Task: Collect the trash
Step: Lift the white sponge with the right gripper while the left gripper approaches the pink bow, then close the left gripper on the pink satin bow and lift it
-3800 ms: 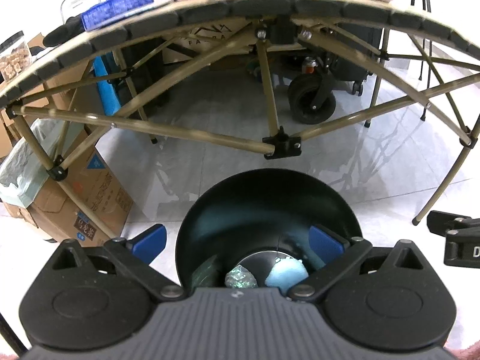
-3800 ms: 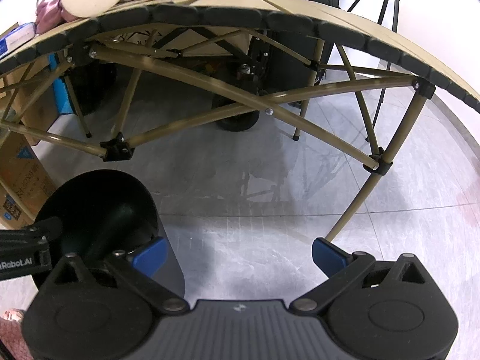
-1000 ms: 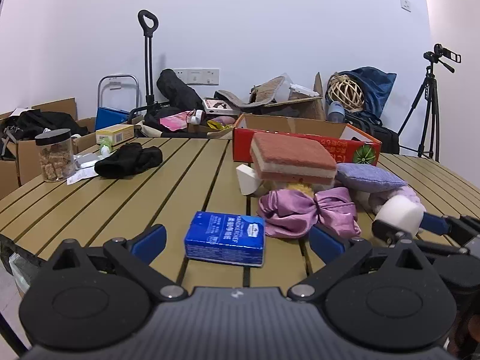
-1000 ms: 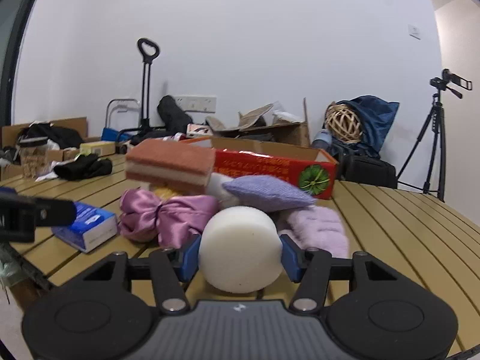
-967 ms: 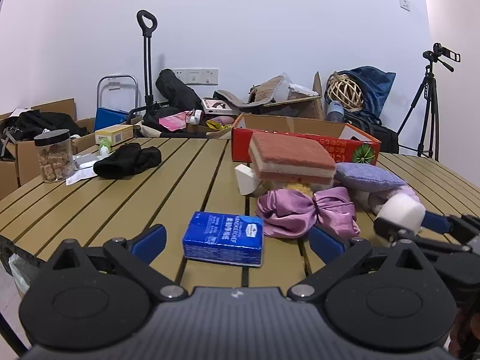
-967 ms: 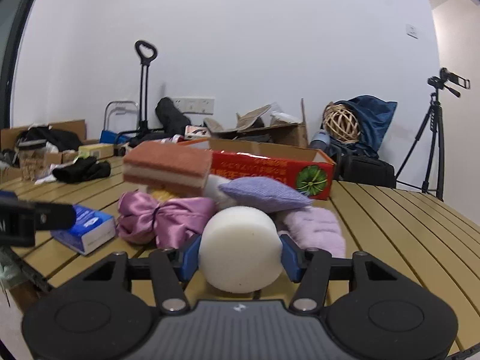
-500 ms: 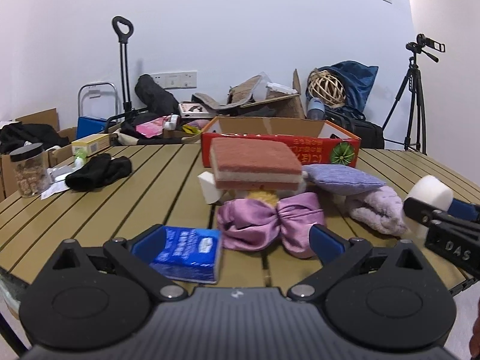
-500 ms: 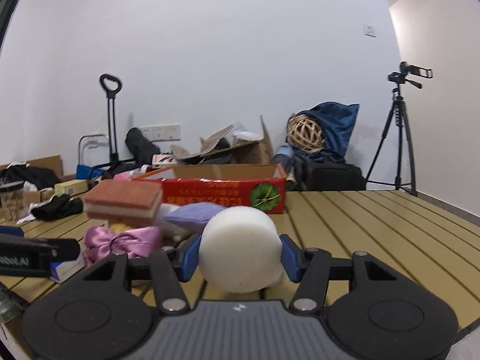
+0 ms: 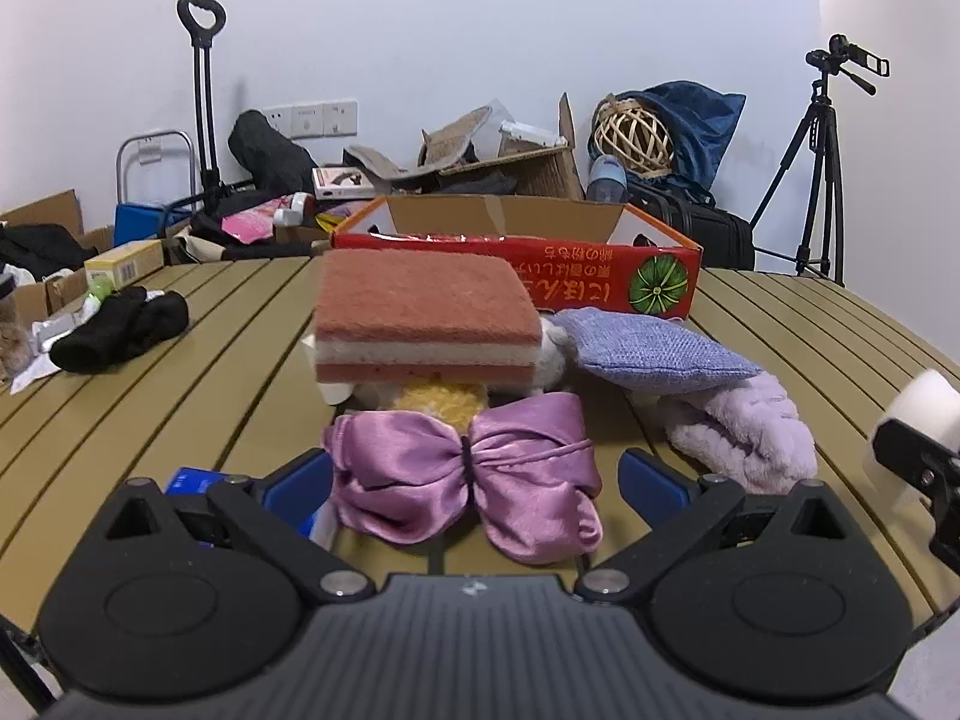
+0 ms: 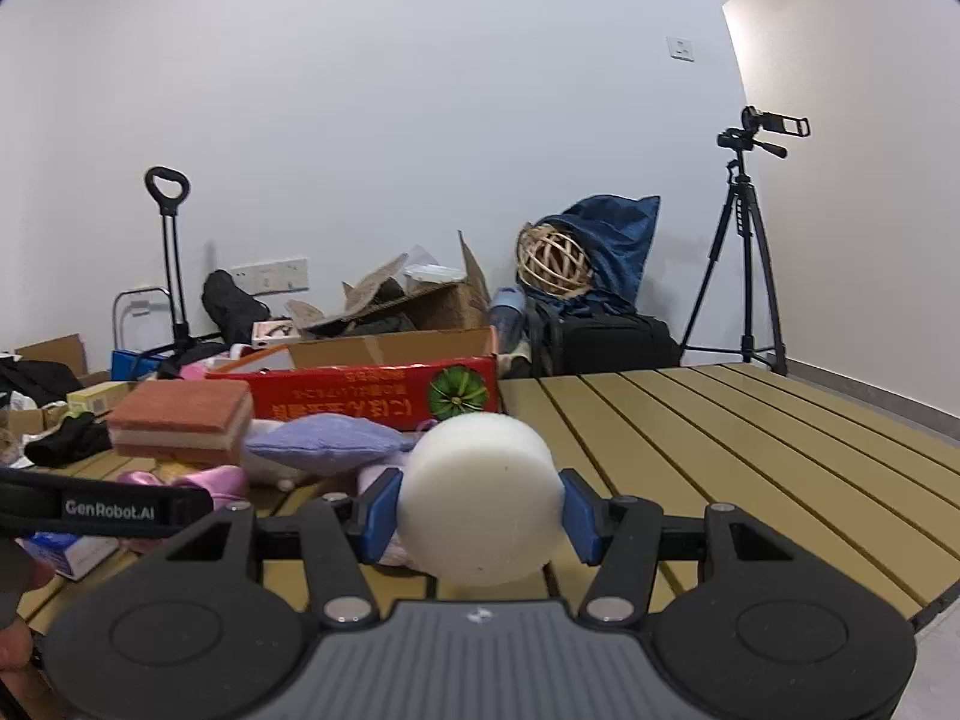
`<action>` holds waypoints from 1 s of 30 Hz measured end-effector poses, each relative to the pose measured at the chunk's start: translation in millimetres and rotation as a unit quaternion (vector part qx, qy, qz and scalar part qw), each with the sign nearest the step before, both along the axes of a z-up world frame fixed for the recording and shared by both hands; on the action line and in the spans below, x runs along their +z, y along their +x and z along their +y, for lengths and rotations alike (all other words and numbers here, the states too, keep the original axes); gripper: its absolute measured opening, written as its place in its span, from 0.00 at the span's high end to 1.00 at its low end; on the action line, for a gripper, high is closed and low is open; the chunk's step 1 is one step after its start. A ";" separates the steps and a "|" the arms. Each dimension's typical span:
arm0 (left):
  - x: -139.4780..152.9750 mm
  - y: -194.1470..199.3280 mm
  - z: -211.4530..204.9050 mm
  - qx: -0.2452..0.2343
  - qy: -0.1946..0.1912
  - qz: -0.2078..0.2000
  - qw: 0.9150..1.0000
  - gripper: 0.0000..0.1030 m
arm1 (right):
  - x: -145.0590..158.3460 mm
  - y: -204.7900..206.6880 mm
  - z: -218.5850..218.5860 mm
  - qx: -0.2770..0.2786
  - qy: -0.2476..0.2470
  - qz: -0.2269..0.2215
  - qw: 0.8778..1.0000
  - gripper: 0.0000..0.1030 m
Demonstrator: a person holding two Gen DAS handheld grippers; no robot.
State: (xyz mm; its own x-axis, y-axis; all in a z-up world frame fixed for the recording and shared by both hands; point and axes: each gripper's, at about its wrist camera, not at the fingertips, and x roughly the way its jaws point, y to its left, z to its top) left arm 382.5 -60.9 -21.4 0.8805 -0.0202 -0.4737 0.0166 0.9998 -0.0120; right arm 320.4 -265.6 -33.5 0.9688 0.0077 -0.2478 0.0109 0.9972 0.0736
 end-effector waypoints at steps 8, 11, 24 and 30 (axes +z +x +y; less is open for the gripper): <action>-8.5 27.4 -4.4 0.008 0.024 0.029 0.999 0.00 | -4.0 5.7 -7.6 -0.026 0.014 0.012 0.999 0.47; -11.2 32.8 -2.1 0.007 0.020 0.035 0.999 0.00 | -6.0 7.9 -7.1 -0.028 0.014 0.014 0.999 0.47; -17.6 32.8 1.0 0.004 0.015 0.046 0.999 0.09 | -6.9 11.3 -1.8 -0.023 0.014 0.015 1.000 0.47; -16.2 24.2 2.6 0.005 0.016 0.041 0.999 0.23 | -5.3 9.1 -4.6 -0.022 0.017 0.012 1.000 0.47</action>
